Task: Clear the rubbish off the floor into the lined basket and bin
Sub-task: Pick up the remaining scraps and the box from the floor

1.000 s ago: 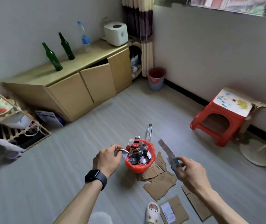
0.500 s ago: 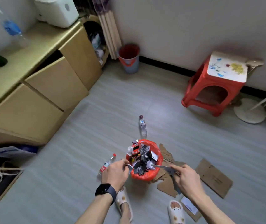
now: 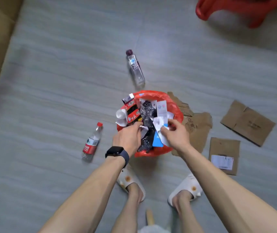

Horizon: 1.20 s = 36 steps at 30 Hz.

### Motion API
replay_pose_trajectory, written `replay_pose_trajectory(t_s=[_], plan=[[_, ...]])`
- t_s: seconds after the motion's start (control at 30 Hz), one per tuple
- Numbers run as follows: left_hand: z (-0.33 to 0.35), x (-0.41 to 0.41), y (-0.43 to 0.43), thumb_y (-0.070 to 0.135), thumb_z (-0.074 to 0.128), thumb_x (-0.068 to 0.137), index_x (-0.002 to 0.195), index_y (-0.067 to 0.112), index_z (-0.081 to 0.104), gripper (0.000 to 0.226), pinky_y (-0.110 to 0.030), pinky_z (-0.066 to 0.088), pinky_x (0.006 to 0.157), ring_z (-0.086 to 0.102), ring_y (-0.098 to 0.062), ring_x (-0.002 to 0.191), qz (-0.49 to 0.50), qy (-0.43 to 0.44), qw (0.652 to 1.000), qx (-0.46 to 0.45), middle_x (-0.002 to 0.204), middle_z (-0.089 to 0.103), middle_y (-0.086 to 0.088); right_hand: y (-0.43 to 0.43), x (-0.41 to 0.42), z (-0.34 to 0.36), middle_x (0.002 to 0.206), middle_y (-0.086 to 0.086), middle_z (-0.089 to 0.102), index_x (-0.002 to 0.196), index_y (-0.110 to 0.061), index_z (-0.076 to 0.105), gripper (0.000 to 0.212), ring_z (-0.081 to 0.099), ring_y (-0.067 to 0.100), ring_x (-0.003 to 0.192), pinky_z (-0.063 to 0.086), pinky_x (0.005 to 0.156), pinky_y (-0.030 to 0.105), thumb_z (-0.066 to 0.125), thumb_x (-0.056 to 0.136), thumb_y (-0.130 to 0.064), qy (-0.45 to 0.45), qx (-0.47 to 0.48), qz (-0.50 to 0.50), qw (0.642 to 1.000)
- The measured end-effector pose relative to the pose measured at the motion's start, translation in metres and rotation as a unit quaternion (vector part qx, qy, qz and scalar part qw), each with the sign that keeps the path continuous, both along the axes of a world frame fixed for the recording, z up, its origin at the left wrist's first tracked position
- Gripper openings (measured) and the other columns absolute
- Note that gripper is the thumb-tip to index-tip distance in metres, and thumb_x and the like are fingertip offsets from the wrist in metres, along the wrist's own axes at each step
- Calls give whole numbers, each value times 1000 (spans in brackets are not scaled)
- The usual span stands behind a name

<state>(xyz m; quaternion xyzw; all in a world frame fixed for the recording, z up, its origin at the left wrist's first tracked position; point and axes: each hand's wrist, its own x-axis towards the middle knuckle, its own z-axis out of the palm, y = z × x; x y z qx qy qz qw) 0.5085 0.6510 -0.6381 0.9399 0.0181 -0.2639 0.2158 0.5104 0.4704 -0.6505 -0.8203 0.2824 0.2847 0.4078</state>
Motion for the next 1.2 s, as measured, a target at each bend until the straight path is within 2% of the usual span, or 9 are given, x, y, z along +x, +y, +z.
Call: replay_pose_trajectory(t_s=[0.1, 0.23, 0.33, 0.5, 0.7, 0.8, 0.97, 1.1, 1.2], plan=[[-43, -12, -3, 39, 51, 92, 140, 24, 49, 50, -41, 42, 104, 45, -27, 130, -85, -66, 993, 46, 146, 48, -5, 4, -7, -46, 120, 1, 67, 134, -22, 57, 53, 61, 22, 113, 42, 88, 26, 71, 84, -31, 11, -11, 6, 1000], [-65, -12, -9, 63, 51, 83, 147, 25, 41, 75, -58, 17, 117, 11, -44, 147, -154, -221, 962, 53, 160, 21, -16, -11, -31, -57, 124, 9, 58, 132, -17, 53, 47, 52, 26, 116, 39, 97, 34, 62, 88, -28, -76, -87, 31, 993], [-82, 9, -22, 86, 41, 74, 152, 43, 24, 91, -65, 2, 115, 0, -54, 144, -179, -216, 953, 117, 162, 7, -19, -29, -41, -59, 133, 5, 49, 136, -18, 48, 50, 43, 26, 122, 37, 104, 37, 60, 89, -32, -143, -139, 92, 976], [-117, 23, -47, 100, 27, 62, 150, 53, 13, 101, -70, -1, 112, -9, -61, 139, -124, -158, 967, 155, 163, -3, -18, -52, -31, -80, 154, 9, 31, 152, -15, 27, 74, 30, 31, 137, 27, 114, 41, 59, 91, -41, -135, -139, 105, 975], [-148, -1, -62, 94, 36, 67, 151, 50, 17, 96, -73, 0, 110, -6, -60, 140, -198, -203, 950, 133, 164, 6, -9, -47, -17, -115, 163, 3, 23, 156, -33, -3, 67, 31, 31, 143, 28, 115, 43, 36, 102, -44, -107, -35, 90, 989], [-170, -13, -59, 85, 40, 76, 151, 49, 15, 87, -68, 12, 111, 9, -53, 144, -290, -213, 927, 101, 165, 4, -5, -46, -19, -125, 161, 8, 27, 156, -29, 0, 63, 35, 30, 142, 31, 113, 42, 33, 104, -36, -131, -23, 82, 988], [-194, 7, -65, 88, 38, 73, 151, 50, 10, 91, -60, 28, 107, 34, -51, 130, -258, -141, 949, 111, 164, -10, -4, -53, -21, -132, 151, 8, 43, 154, -34, 0, 59, 47, 33, 130, 40, 102, 41, 31, 104, -32, -158, -16, 122, 980], [-219, 17, -63, 88, 37, 69, 150, 51, 14, 92, -58, 35, 98, 42, -52, 121, -280, -142, 942, 121, 165, -3, -1, -55, -23, -139, 146, 8, 48, 156, -26, 5, 59, 49, 31, 126, 42, 99, 39, 34, 104, -28, -192, -10, 127, 973], [-238, 21, -60, 86, 39, 67, 147, 51, 26, 88, -55, 40, 87, 48, -51, 111, -277, -163, 940, 117, 164, 7, 1, -52, -24, -145, 145, 5, 49, 155, -28, 8, 58, 52, 28, 124, 38, 92, 29, 35, 105, -26, -208, 2, 105, 973]])
